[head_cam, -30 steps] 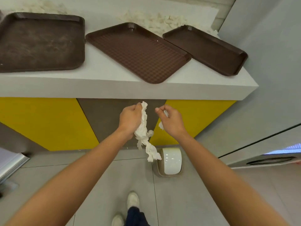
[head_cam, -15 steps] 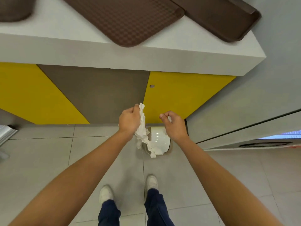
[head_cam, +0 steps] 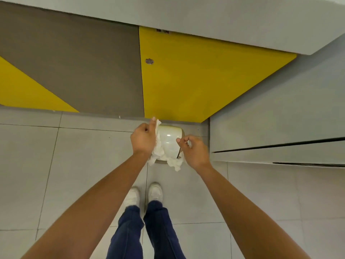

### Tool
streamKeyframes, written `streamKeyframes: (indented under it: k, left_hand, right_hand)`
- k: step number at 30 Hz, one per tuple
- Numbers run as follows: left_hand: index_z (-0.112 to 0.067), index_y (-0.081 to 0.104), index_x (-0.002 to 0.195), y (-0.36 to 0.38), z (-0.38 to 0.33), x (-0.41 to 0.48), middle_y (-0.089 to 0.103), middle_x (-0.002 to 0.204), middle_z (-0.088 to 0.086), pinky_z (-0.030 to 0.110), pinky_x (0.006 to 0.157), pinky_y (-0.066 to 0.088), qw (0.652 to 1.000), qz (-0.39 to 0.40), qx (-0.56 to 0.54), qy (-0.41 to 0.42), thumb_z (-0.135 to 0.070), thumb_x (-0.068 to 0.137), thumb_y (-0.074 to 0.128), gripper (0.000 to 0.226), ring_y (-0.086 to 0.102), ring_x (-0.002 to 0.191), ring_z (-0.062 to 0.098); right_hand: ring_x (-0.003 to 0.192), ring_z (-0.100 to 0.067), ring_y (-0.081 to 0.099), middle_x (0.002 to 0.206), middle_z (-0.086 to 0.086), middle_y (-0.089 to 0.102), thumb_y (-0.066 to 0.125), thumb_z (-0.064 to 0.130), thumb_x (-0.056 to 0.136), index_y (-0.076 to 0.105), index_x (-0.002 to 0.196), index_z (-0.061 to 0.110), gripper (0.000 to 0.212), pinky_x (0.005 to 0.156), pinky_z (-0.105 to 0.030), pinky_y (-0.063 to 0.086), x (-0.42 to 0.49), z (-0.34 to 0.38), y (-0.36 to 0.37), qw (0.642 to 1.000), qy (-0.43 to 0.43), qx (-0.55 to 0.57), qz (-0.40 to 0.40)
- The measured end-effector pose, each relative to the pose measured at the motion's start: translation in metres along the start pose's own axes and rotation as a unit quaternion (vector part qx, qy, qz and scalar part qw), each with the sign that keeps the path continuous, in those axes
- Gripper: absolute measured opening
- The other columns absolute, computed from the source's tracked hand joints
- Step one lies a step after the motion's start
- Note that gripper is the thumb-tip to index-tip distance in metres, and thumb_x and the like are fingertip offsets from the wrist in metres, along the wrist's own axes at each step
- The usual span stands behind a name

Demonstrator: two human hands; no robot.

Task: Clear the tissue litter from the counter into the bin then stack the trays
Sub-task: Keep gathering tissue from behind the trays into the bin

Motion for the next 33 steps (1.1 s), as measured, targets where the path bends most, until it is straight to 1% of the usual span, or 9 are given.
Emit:
streamKeyframes:
  k: [3,8,13,18,22,24,26,30,33]
  left_hand:
    - [-0.014,0.032,0.055,0.029,0.025,0.016,0.037,0.053,-0.001,0.025,0.051,0.033,1.000,0.005,-0.005,-0.006,-0.048,0.093,0.048,0.053,0.037,0.052,0.011]
    - [-0.019,0.035,0.057,0.081,0.073,0.047,0.051,0.061,0.006,0.032,0.070,0.041,1.000,0.007,-0.003,0.007,-0.042,0.089,0.057,0.045,0.050,0.061,0.018]
    - [-0.011,0.047,0.077,0.133,0.132,0.081,0.044,0.061,-0.005,0.012,0.047,0.032,0.998,0.024,0.033,0.039,-0.045,0.084,0.063,0.038,0.041,0.054,0.009]
    - [-0.012,0.042,0.072,0.170,0.167,0.091,0.042,0.059,-0.003,0.014,0.052,0.030,0.981,0.041,0.065,0.179,-0.027,0.088,0.064,0.031,0.036,0.053,0.010]
    - [-0.004,0.048,0.070,0.192,0.180,0.095,0.051,0.070,0.009,0.018,0.062,0.028,0.924,0.089,0.127,0.351,-0.013,0.082,0.062,0.021,0.040,0.074,0.016]
    - [-0.006,0.048,0.070,0.201,0.185,0.093,0.055,0.072,0.012,0.020,0.064,0.037,0.870,0.097,0.167,0.453,-0.016,0.078,0.057,0.016,0.040,0.079,0.016]
    - [-0.009,0.046,0.074,0.208,0.191,0.093,0.057,0.075,0.013,0.027,0.056,0.048,0.831,0.111,0.194,0.509,-0.018,0.078,0.054,0.013,0.041,0.082,0.017]
    - [-0.012,0.043,0.086,0.219,0.206,0.092,0.059,0.081,0.014,0.036,0.052,0.054,0.783,0.163,0.259,0.542,-0.002,0.071,0.070,0.032,0.043,0.086,0.021]
    - [-0.008,0.056,0.085,0.223,0.215,0.093,0.060,0.080,0.013,0.033,0.051,0.054,0.767,0.208,0.325,0.512,0.008,0.057,0.079,0.040,0.058,0.082,0.029]
  right_hand:
    - [0.058,-0.005,0.045,0.083,-0.002,0.058,0.059,0.030,0.091,0.057,0.083,0.012,0.019,0.047,-0.003,0.035,0.018,-0.028,0.012,0.999,0.025,0.026,-0.002]
    - [0.082,-0.012,0.053,0.093,0.002,0.061,0.059,0.031,0.091,0.058,0.085,0.015,0.017,0.058,-0.006,0.036,0.053,-0.089,0.037,0.996,0.075,0.052,-0.015]
    - [0.071,-0.007,0.051,0.091,0.003,0.058,0.057,0.034,0.091,0.061,0.093,0.010,0.024,0.059,-0.008,0.038,0.085,-0.152,0.068,0.991,0.114,0.058,-0.024]
    - [0.064,-0.003,0.051,0.076,0.011,0.058,0.058,0.032,0.091,0.061,0.088,0.009,0.024,0.051,-0.005,0.040,0.100,-0.195,0.101,0.985,0.140,0.100,-0.025]
    - [0.063,-0.004,0.050,0.074,0.012,0.057,0.058,0.032,0.091,0.060,0.086,0.013,0.020,0.049,-0.003,0.039,0.105,-0.209,0.118,0.982,0.145,0.120,-0.020]
    - [0.068,-0.003,0.051,0.077,0.011,0.058,0.058,0.033,0.091,0.062,0.088,0.015,0.019,0.059,-0.008,0.041,0.108,-0.213,0.123,0.982,0.145,0.116,-0.018]
    - [0.071,-0.003,0.051,0.079,0.011,0.057,0.057,0.033,0.091,0.062,0.089,0.018,0.017,0.064,-0.012,0.041,0.110,-0.218,0.128,0.981,0.154,0.116,-0.013]
    - [0.081,-0.010,0.052,0.092,0.003,0.059,0.056,0.033,0.092,0.061,0.092,0.019,0.015,0.071,-0.020,0.041,0.112,-0.226,0.135,0.978,0.172,0.120,-0.006]
    - [0.077,-0.007,0.050,0.095,0.005,0.055,0.052,0.033,0.094,0.061,0.104,0.016,0.022,0.073,-0.020,0.040,0.114,-0.229,0.140,0.972,0.197,0.130,-0.001]
Point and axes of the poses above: each hand's wrist, its own x-axis towards the middle knuckle, its own y-axis out of the palm, z = x × y, the point moved 5 cm from there along x, towards the middle knuckle
